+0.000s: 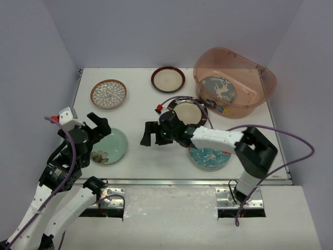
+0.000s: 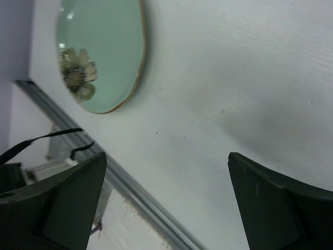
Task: Place the plates into the plastic bin on the countertop
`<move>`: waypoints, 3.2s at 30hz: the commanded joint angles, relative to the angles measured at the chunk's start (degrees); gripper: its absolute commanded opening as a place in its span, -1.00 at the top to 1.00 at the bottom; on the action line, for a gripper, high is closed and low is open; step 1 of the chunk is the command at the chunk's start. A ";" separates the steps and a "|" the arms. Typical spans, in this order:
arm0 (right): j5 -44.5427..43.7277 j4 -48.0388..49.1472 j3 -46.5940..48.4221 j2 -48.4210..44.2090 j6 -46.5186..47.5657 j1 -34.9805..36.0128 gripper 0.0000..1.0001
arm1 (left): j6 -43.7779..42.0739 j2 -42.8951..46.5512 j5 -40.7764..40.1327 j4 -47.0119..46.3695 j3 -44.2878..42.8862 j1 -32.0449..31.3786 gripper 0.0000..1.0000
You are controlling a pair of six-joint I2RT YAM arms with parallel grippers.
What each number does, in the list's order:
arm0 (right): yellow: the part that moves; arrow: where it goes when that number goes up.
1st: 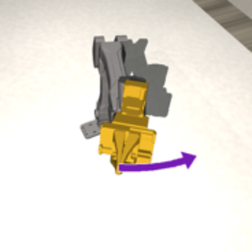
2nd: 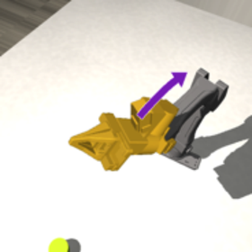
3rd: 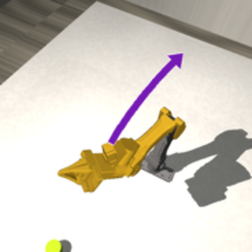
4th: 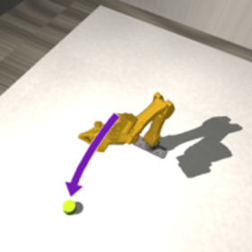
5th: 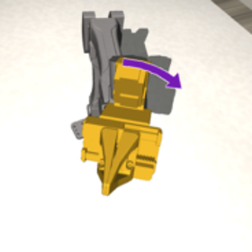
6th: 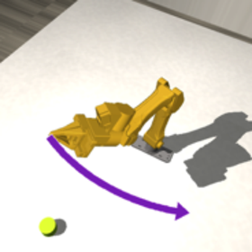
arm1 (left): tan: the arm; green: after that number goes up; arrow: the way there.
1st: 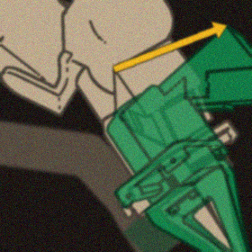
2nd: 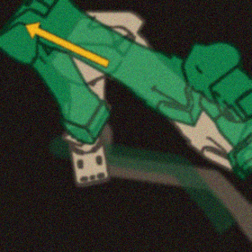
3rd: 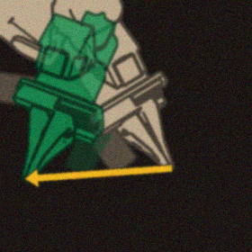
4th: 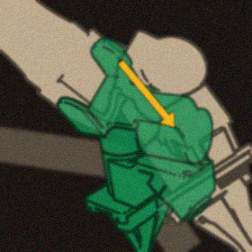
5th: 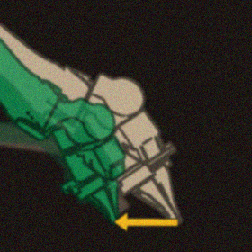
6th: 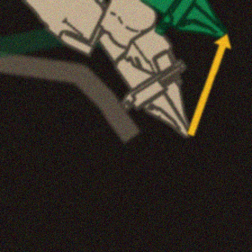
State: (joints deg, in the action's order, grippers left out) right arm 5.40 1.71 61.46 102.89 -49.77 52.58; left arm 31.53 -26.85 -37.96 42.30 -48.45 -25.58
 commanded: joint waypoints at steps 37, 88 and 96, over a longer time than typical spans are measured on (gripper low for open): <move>14.64 -12.29 -41.35 -35.77 18.23 -59.06 -0.65 | -6.55 -1.42 25.55 -10.39 3.36 -5.70 -1.00; 30.38 32.22 -47.85 -36.86 -20.76 -33.25 1.00 | -3.83 5.32 20.29 -9.00 3.53 -7.20 -1.00; 27.88 18.21 -30.77 -42.69 -21.86 -35.77 1.00 | -3.66 5.47 19.70 -8.92 3.45 -7.36 -1.00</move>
State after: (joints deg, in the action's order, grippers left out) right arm 31.02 16.11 18.58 63.98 -67.30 19.14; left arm 27.46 -21.71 -17.55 35.00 -44.91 -32.28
